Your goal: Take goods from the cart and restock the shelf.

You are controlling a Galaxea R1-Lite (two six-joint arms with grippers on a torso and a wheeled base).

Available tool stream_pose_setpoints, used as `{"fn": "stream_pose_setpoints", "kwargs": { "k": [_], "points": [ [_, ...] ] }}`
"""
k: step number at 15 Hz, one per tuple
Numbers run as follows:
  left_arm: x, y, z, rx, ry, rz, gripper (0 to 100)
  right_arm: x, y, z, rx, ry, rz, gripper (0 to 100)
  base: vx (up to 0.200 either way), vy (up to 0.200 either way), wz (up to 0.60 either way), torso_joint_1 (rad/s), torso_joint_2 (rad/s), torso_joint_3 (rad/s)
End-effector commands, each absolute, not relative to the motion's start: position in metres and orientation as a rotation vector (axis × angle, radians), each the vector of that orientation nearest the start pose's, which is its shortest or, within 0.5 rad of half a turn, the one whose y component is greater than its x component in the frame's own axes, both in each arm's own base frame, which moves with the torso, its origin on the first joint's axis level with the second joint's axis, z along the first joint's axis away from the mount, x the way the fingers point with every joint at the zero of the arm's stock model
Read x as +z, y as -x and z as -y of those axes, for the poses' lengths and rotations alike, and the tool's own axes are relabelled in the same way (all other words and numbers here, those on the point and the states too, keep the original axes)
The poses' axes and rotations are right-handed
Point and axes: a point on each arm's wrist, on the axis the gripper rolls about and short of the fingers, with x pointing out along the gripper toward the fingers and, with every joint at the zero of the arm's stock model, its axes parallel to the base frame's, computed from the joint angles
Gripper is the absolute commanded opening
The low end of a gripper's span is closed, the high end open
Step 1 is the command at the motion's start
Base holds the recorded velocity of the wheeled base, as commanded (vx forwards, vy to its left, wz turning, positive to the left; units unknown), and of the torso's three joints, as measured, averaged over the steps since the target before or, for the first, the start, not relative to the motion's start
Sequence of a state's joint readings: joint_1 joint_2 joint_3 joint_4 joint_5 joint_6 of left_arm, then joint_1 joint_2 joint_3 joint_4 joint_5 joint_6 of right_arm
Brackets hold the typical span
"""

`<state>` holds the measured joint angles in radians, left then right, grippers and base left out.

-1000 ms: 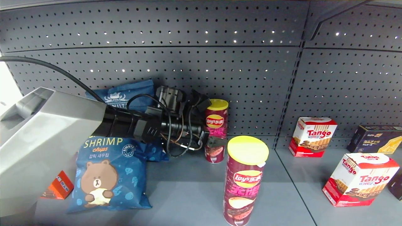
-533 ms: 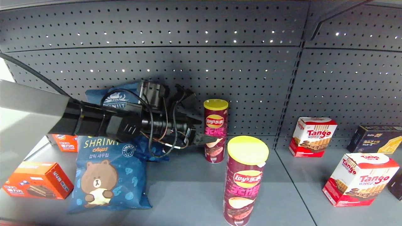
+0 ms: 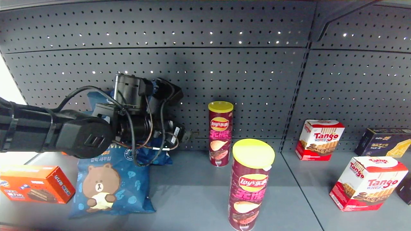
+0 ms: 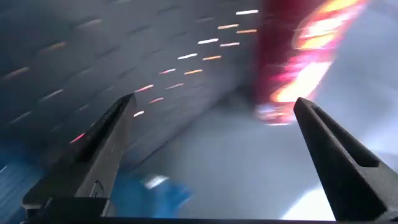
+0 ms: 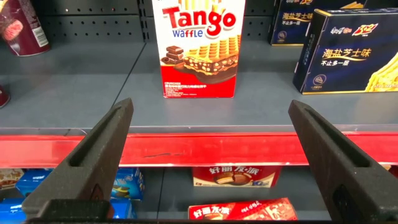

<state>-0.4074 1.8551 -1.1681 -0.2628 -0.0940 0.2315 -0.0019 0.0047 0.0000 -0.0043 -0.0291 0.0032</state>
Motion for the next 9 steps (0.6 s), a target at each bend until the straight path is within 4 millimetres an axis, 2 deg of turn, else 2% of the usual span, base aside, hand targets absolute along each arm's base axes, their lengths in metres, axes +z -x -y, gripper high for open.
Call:
{"fn": "stream_pose_setpoints", "kwargs": {
  "k": [1,5,7,9],
  "points": [
    [0.195,-0.31,0.151,-0.49,-0.311,-0.329,100,0.076,0.022,0.001,-0.031,-0.003,-0.001,100,0.0,0.0,0.0,0.0,0.0,0.0],
    [0.186,-0.302,0.163,-0.327,-0.367,-0.338,100,0.076,0.022,0.001,-0.031,-0.003,-0.001,100,0.0,0.0,0.0,0.0,0.0,0.0],
    [0.183,-0.304,0.167,-0.318,-0.381,-0.337,100,0.076,0.022,0.001,-0.031,-0.003,-0.001,100,0.0,0.0,0.0,0.0,0.0,0.0],
    [0.174,-0.315,0.187,-0.28,-0.394,-0.31,100,0.076,0.022,0.001,-0.031,-0.003,-0.001,100,0.0,0.0,0.0,0.0,0.0,0.0]
  ]
}}
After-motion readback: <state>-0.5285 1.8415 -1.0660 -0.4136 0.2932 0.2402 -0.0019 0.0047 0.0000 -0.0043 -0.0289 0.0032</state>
